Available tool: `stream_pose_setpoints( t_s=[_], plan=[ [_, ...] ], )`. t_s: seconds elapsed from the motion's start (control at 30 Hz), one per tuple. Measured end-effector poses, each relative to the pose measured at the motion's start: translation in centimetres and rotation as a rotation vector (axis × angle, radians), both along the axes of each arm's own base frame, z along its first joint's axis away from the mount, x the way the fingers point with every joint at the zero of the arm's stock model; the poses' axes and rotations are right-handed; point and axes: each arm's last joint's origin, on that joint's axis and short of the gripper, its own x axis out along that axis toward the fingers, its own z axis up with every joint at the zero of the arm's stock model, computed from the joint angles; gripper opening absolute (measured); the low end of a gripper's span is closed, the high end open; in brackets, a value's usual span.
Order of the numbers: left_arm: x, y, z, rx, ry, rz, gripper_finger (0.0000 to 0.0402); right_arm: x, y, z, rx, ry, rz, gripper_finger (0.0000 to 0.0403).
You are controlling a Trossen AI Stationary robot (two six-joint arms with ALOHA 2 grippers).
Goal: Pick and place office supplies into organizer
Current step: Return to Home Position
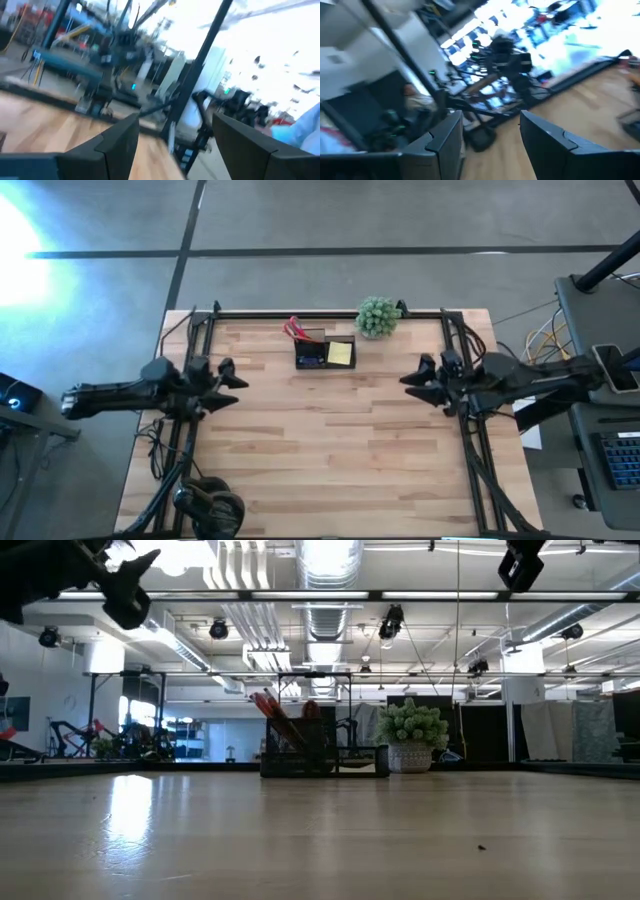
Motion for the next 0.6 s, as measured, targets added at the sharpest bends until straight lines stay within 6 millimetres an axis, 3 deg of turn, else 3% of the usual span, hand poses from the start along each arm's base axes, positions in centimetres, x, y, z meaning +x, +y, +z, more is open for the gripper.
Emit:
stream_pose_setpoints(
  t_s=[0.33,0.6],
  plan=[
    [-1.5,0.0,-3.6,-0.058,-0.097,0.039,0.0238,0.3,0.1,-2.8,0.018,-0.049,0.025,0.0187],
    [-1.0,0.0,-4.4,-0.069,-0.020,0.041,0.0238,-0.1,0.0,-4.3,0.023,-0.018,0.020,0.0187]
  ],
)
